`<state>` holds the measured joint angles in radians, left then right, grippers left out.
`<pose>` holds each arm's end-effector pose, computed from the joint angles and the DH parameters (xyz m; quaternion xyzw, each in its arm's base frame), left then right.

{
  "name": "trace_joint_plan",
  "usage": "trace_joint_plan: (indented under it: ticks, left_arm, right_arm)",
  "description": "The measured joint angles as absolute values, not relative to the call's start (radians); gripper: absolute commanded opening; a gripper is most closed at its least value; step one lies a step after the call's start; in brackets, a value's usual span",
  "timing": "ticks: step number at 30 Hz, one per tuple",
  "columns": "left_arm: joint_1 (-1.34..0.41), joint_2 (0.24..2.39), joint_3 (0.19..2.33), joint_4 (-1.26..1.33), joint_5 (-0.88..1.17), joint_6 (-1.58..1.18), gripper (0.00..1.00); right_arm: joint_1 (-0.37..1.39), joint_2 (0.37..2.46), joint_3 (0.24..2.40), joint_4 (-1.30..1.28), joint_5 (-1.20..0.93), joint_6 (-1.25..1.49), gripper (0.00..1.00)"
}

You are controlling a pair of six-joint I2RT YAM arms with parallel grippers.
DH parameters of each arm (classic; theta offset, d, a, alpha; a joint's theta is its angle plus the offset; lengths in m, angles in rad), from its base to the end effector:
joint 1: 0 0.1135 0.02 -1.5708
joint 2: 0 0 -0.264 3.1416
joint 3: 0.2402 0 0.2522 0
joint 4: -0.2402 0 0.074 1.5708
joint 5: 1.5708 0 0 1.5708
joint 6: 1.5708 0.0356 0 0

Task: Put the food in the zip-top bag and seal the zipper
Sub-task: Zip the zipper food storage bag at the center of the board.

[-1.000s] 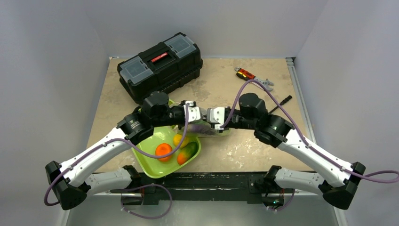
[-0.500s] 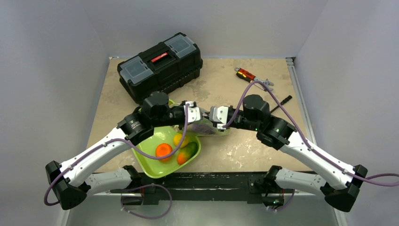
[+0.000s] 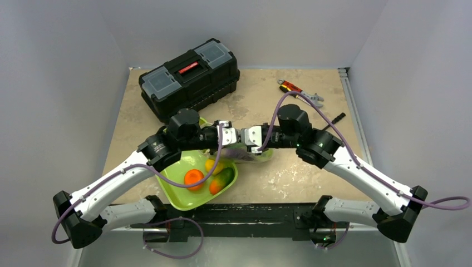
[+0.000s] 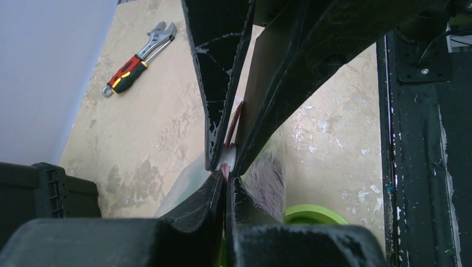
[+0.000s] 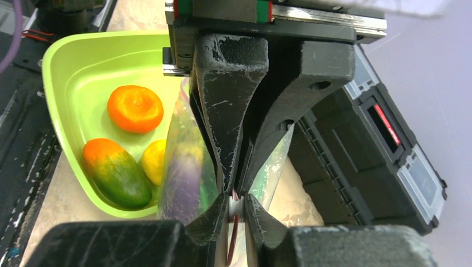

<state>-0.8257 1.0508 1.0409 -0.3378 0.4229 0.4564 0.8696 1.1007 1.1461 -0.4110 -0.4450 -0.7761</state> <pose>0.1482 -0.1822 0.3639 0.5753 0.5695 -0.2720 0.5203 0.1441 0.1944 0.3820 -0.6741 0.4548 0.2074 0.5437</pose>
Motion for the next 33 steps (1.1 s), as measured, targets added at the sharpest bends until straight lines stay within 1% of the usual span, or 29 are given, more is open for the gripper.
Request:
trace_joint_plan:
  ticks: [2, 6, 7, 10, 12, 14, 19, 20, 22, 24, 26, 27, 33]
  left_arm:
    - [-0.826, 1.047, 1.041, -0.342, 0.425, 0.456, 0.00]
    - [-0.825, 1.039, 1.037, -0.382, 0.424, 0.456, 0.00]
    - [-0.825, 1.037, 1.035, -0.389, 0.422, 0.456, 0.00]
    - [-0.825, 1.037, 1.032, -0.394, 0.420, 0.456, 0.00]
    - [-0.826, 1.037, 1.032, -0.385, 0.427, 0.456, 0.00]
    - [-0.834, 1.037, 1.032, -0.353, 0.445, 0.456, 0.00]
    - [-0.845, 1.037, 1.032, -0.287, 0.467, 0.455, 0.00]
    - [-0.845, 1.039, 1.032, -0.283, 0.469, 0.455, 0.00]
    - [-0.845, 1.045, 1.032, -0.274, 0.470, 0.453, 0.00]
    - [-0.845, 1.053, 1.032, -0.270, 0.474, 0.448, 0.00]
    - [-0.845, 1.060, 1.032, -0.269, 0.477, 0.445, 0.00]
    - [-0.845, 1.063, 1.032, -0.268, 0.480, 0.445, 0.00]
    - [-0.845, 1.071, 1.035, -0.262, 0.488, 0.436, 0.00]
  right_arm:
    - [0.868, 1.120, 1.165, -0.433, -0.474, -0.796, 0.20]
    - [0.863, 1.160, 1.188, -0.462, -0.536, -0.820, 0.20]
    - [0.862, 1.166, 1.188, -0.463, -0.544, -0.819, 0.23]
    - [0.862, 1.168, 1.187, -0.461, -0.534, -0.786, 0.37]
    - [0.863, 1.148, 1.181, -0.448, -0.501, -0.744, 0.50]
    - [0.865, 1.099, 1.159, -0.437, -0.468, -0.688, 0.61]
    - [0.881, 0.901, 1.067, -0.451, -0.409, -0.489, 0.71]
    - [0.881, 0.856, 1.054, -0.457, -0.398, -0.435, 0.71]
    - [0.881, 0.808, 1.043, -0.460, -0.373, -0.354, 0.65]
    - [0.882, 0.783, 1.043, -0.464, -0.345, -0.282, 0.53]
    - [0.882, 0.794, 1.066, -0.479, -0.306, -0.215, 0.44]
    - [0.882, 0.814, 1.087, -0.493, -0.284, -0.188, 0.41]
    - [0.882, 0.986, 1.221, -0.578, -0.172, -0.124, 0.37]
